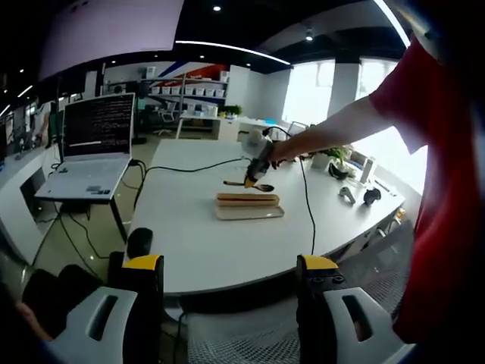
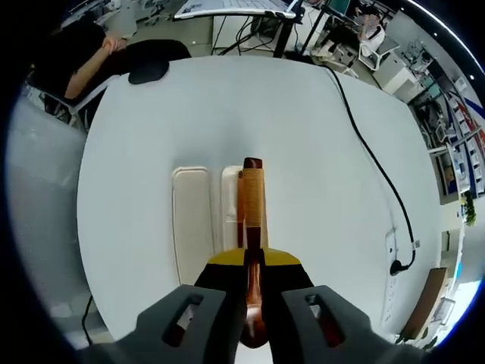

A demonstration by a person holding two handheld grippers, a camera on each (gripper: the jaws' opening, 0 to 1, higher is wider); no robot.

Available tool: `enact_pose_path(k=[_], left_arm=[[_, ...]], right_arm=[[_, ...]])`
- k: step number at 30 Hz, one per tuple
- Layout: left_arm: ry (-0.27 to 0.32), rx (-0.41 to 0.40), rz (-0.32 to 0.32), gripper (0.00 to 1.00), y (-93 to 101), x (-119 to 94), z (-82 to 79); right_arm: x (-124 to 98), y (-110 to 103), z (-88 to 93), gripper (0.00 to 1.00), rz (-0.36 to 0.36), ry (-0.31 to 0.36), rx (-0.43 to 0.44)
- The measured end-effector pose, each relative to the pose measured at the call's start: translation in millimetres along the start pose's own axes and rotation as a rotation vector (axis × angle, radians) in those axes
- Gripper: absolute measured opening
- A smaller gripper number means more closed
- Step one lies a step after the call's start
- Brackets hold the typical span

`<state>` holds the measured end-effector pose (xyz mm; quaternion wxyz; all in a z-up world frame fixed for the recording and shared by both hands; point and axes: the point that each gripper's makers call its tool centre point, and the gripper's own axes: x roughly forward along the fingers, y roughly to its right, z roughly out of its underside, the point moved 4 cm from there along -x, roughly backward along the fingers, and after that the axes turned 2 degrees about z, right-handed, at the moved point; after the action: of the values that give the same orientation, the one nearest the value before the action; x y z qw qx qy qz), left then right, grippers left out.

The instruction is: Arrange the utensils inside the cutlery case until each visible utensil rests in its matching compartment.

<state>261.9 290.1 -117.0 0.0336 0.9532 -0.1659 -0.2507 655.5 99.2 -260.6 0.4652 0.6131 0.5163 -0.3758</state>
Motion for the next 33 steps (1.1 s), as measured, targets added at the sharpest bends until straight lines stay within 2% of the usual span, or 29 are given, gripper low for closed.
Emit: enact_pose_path(k=[8, 12, 17, 19, 21, 23, 29, 33], left_arm=[[-0.01, -0.007, 0.014, 0.73, 1.9, 4.1, 2.3], [-0.02, -0.001, 0.02, 0.73, 1.9, 6.6, 4.5], [-0.017, -0.008, 0.017, 0.73, 3.4, 9.0, 3.8], [-0.021, -0.007, 0.018, 0.73, 3.4, 9.5, 4.2], [-0.024, -0.007, 0.018, 0.73, 2.3, 9.7, 4.8], [-0.026, -0.009, 0.016, 0.73, 1.1, 9.9, 5.2], [-0.024, -0.011, 0.006, 0.73, 0.9, 9.3, 4.4], [-0.033, -0.017, 0.0, 0.73, 2.1, 7.9, 9.0]], right_arm=[[10.0, 2.5, 9.0, 0.02, -0.01, -0.019, 0.011], [15.2, -1.5, 14.0, 0.02, -0.005, -0.072, -0.046], [23.9, -1.6, 16.3, 0.02, -0.011, -0.069, -0.045], [27.7, -1.9, 18.2, 0.02, -0.008, -0.082, -0.077], [31.5, 5.5, 20.5, 0.02, -0.002, -0.084, -0.078], [32.0, 3.5, 20.4, 0.02, -0.017, -0.072, -0.035], [37.4, 0.7, 20.5, 0.02, -0.015, -0.073, -0.056], [32.9, -7.0, 20.0, 0.02, -0.02, -0.072, -0.056]])
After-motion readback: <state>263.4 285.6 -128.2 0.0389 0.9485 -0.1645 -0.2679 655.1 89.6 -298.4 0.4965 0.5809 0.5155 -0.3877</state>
